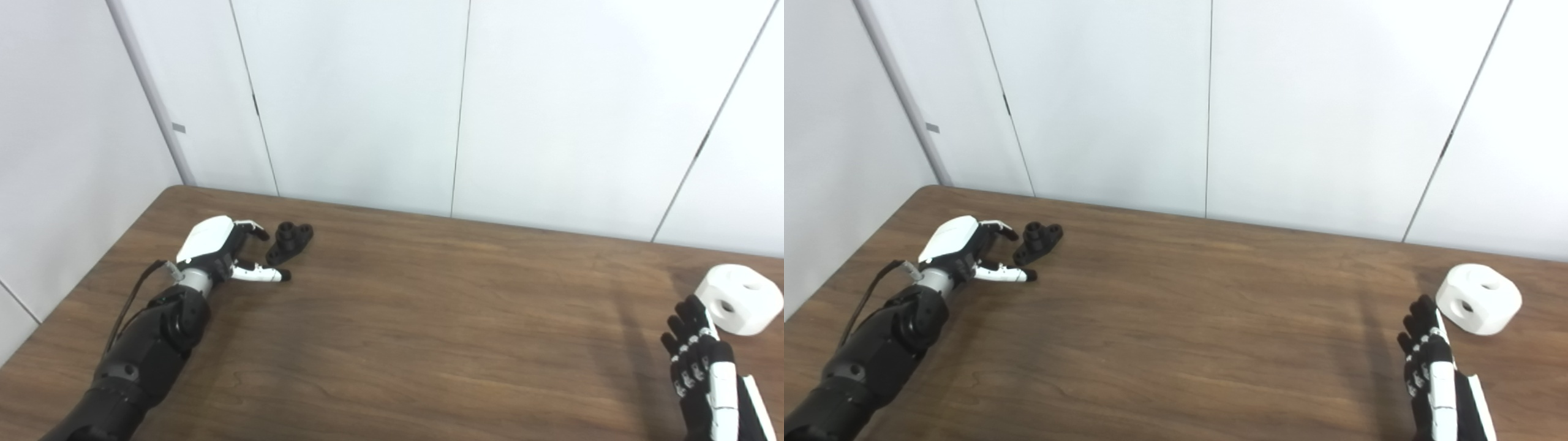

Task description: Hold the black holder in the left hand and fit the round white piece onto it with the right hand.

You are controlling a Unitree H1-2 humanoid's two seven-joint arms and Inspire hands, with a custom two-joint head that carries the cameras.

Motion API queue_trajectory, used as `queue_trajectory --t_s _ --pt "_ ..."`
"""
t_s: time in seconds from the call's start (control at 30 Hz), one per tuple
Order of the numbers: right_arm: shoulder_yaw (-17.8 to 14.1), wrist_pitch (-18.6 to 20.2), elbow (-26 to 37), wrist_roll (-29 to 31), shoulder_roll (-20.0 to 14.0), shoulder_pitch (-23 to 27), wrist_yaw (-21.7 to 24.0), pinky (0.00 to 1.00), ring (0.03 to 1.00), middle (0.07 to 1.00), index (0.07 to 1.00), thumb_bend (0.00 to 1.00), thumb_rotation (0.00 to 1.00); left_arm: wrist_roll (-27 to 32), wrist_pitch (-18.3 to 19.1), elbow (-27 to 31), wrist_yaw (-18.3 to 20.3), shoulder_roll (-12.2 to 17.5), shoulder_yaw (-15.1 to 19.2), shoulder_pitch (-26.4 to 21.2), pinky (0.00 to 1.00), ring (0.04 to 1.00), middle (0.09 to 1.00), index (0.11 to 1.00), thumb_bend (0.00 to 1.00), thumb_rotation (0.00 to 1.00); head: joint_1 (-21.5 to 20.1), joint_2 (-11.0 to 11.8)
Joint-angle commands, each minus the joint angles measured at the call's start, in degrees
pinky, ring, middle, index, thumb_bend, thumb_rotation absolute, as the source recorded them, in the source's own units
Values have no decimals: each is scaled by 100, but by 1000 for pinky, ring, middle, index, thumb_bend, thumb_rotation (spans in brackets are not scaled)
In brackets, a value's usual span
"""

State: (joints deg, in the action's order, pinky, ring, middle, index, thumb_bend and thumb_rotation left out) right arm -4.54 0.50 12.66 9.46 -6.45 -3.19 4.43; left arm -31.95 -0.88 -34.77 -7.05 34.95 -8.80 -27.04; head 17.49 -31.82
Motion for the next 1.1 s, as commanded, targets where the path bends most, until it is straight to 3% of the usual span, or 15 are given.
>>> queue_trajectory --t_s 0.0,0.67,0.83,0.87,0.9,0.97,1.07 --pt "-6 -58 263 9 23 87 -13 1000 1000 1000 1000 433 995 -88 -4 60 -84 52 -23 -266 854 881 823 701 976 298 1 -4" --pt "42 -78 330 -137 188 71 -76 1000 1000 1000 1000 433 972 -73 -104 -124 -119 -144 -202 -462 866 882 818 673 960 254 -208 -61" --pt "37 -49 344 -133 200 74 -72 1000 1000 1000 1000 408 981 -154 -335 -259 -391 -129 -274 -505 848 869 801 627 943 209 -196 -95" --pt "34 -49 345 -144 195 76 -75 1000 1000 1000 1000 424 983 -213 -450 -320 -498 -105 -317 -523 839 855 760 543 695 117 -194 -97" --pt "31 -51 345 -151 192 78 -78 1000 1000 1000 1000 434 983 -252 -534 -371 -575 -87 -351 -539 842 852 742 514 611 84 -194 -97" --pt "23 -83 324 -162 194 87 -84 1000 1000 1000 1000 452 982 -282 -695 -461 -673 -58 -394 -571 854 851 719 490 541 55 -185 -61" --pt "27 -126 300 -150 207 85 -76 1000 1000 1000 1000 460 971 -199 -904 -487 -626 -18 -380 -576 881 855 693 485 525 50 -208 -54"
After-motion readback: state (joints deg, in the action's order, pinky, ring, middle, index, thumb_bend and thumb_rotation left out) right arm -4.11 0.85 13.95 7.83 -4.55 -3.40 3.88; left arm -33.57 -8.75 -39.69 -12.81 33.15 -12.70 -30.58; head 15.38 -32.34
